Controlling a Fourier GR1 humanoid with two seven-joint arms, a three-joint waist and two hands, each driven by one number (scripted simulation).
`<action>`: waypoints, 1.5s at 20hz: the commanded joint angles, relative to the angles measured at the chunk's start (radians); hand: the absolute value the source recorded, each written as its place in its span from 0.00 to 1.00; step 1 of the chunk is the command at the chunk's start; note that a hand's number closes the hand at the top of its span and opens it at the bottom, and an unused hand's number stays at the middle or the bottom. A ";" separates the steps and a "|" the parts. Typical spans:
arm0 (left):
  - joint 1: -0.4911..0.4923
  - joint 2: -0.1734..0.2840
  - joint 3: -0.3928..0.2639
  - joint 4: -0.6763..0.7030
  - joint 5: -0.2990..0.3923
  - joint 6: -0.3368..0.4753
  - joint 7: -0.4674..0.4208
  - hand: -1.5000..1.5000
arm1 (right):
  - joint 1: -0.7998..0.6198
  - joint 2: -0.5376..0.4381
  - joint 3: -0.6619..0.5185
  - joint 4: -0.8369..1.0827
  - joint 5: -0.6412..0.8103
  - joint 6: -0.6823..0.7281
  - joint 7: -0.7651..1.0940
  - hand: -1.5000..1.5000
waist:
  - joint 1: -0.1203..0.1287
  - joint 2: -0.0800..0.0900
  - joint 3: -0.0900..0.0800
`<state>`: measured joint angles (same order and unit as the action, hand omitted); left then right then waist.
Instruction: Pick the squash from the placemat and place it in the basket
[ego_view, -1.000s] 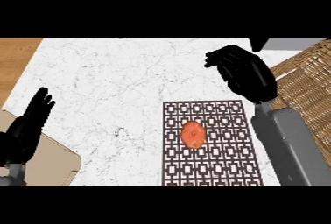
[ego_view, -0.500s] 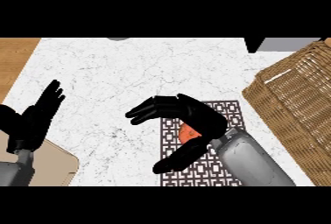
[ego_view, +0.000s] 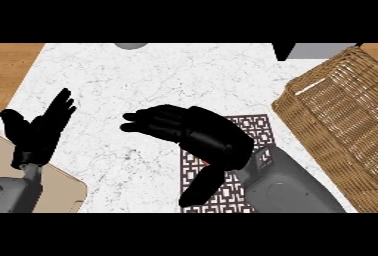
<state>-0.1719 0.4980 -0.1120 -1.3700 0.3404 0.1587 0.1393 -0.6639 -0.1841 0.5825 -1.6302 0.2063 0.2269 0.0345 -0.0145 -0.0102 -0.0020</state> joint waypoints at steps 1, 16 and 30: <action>0.016 -0.013 -0.012 -0.010 -0.012 0.009 -0.003 0.50 | -0.127 -0.149 -0.034 -0.015 0.152 0.048 0.184 0.00 | -0.010 -0.010 -0.002; -0.050 -0.068 0.007 0.072 -0.067 0.011 -0.007 0.50 | -0.300 -0.279 -0.284 0.011 -0.227 0.634 0.504 0.00 | 0.007 0.009 0.002; 0.007 -0.072 0.076 0.059 -0.070 -0.079 -0.045 0.50 | 0.075 -0.298 -0.446 -0.052 -0.089 0.613 0.104 0.00 | 0.019 0.012 0.002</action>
<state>-0.2079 0.4333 -0.0589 -1.3326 0.2719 0.1155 0.1447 -0.6750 -0.4969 0.1423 -1.6826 0.0269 0.8513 0.2558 0.0001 0.0006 0.0006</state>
